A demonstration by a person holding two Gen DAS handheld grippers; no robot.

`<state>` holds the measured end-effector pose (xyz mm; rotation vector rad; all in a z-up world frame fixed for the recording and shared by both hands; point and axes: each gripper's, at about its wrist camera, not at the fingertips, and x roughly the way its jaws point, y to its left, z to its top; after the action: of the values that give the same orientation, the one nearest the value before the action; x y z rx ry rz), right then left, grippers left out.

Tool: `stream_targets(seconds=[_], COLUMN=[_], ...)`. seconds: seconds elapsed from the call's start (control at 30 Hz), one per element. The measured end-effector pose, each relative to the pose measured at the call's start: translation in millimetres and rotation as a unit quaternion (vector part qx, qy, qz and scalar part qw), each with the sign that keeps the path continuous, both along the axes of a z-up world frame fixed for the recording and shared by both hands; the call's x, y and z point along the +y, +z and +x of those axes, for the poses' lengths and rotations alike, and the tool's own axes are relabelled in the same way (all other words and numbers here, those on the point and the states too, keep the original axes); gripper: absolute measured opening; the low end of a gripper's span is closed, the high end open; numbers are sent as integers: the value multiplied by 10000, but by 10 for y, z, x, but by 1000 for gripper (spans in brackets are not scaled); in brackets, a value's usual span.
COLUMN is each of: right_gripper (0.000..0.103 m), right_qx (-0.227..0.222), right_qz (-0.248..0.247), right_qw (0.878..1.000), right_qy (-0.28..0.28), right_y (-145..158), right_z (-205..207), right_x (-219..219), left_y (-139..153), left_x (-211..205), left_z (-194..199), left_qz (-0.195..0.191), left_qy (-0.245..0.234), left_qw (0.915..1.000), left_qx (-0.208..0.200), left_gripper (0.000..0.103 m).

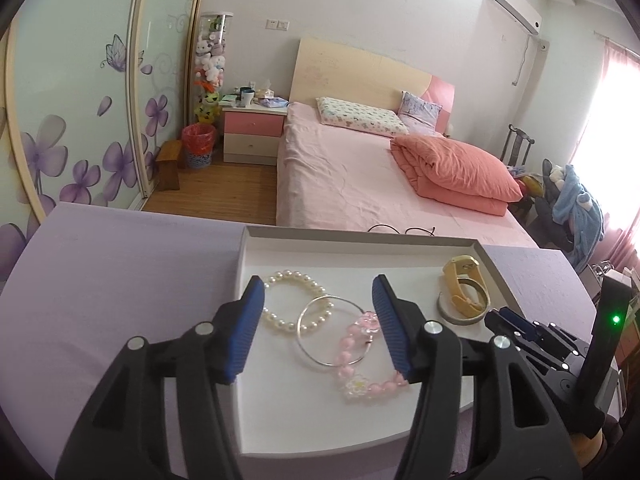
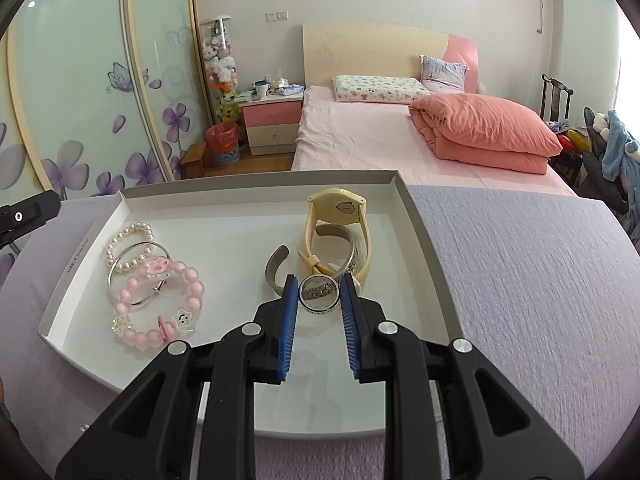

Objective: Organize jewelry
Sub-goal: 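Carry the pink bracelet and silver ring into the grey tray and release both, then grasp the pearl earring with the right tool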

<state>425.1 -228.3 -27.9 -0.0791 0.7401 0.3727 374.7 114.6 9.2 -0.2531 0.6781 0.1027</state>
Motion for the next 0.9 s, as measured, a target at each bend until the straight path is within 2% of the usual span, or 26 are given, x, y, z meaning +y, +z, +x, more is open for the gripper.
stream_targets(seconds=[0.23,0.33,0.63,0.9], right_gripper=[24,52,53,54], right_qx=[43,21,-166,-250], right_qz=[-51,87,293,478], right_qw=[10000,9999,9994,9985], right_qy=[51,140,11,-130], right_y=[-11,24,218,335], right_z=[20,-23,-103,-356], right_x=[55,38,-198,-518], left_y=[-29,-43,-21,15], left_x=[33,21,114,161], left_z=[-11,-33,-179,-596], left_qz=[2,27,15,63], left_qy=[5,10,151,247], left_qw=[10000,10000,9999,9997], left_qx=[29,41,35,-38], left_gripper=[60,62,66,72])
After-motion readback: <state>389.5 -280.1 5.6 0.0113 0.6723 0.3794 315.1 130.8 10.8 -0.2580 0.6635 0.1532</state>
